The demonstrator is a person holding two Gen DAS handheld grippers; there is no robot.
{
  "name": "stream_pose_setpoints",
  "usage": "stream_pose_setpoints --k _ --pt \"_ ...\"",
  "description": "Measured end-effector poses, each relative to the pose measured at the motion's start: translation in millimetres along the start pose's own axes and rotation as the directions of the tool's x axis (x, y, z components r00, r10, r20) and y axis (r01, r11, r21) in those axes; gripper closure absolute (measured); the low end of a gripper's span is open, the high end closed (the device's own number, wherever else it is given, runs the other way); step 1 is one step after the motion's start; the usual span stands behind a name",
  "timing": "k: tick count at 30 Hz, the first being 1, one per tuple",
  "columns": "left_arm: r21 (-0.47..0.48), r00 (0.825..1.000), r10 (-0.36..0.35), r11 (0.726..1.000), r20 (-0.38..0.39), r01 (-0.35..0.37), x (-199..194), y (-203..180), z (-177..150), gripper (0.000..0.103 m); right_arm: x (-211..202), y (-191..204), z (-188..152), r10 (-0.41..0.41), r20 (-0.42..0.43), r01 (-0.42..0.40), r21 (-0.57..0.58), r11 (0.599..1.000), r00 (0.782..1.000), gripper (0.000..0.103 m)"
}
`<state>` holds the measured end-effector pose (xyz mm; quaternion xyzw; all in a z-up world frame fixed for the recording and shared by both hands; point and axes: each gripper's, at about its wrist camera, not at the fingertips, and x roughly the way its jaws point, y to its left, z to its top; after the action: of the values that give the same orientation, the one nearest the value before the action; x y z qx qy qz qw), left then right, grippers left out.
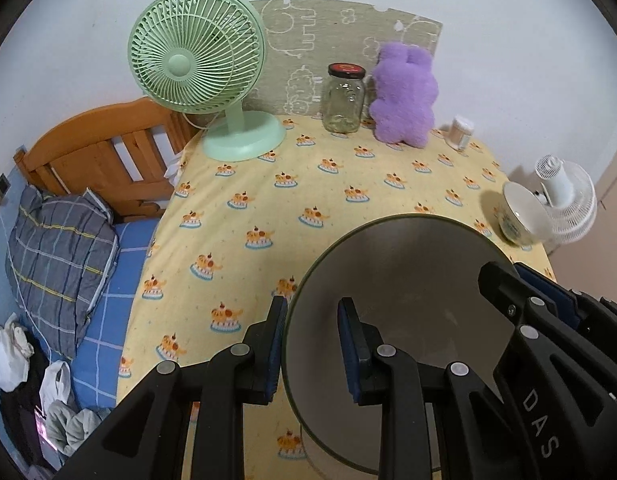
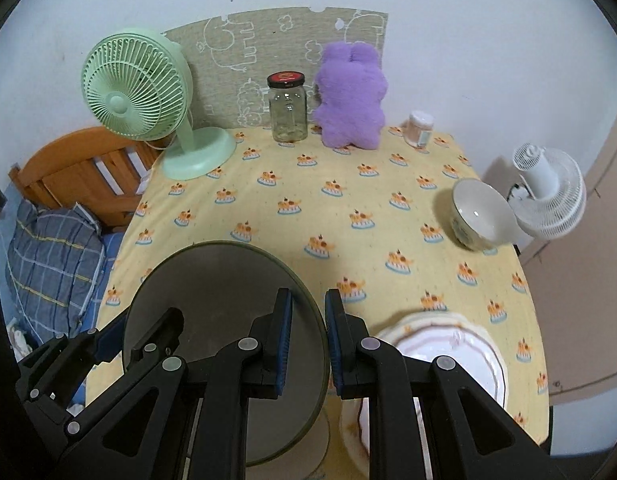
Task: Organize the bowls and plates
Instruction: 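Lift the grey-white bowl with the right gripper and carry it toward the plate stack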
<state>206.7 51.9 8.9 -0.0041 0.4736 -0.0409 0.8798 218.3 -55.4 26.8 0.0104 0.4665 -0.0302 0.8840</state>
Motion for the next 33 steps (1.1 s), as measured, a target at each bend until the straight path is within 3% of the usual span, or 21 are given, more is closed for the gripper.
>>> stream_pose_setpoints --k 14,33 --pt "0.046 0.998 -0.052 0.997 -0.030 0.054 -14 3 -50 0.079 -24 3 -55 -0.055 -0.015 0.055 0.032 0.998 0.998 0.083" --pt "0.062 0.992 -0.056 0.996 -0.114 0.064 16 -6 -74 0.079 5 -7 -87 -0.067 -0.101 0.072 0.044 0.996 0.993 0.083"
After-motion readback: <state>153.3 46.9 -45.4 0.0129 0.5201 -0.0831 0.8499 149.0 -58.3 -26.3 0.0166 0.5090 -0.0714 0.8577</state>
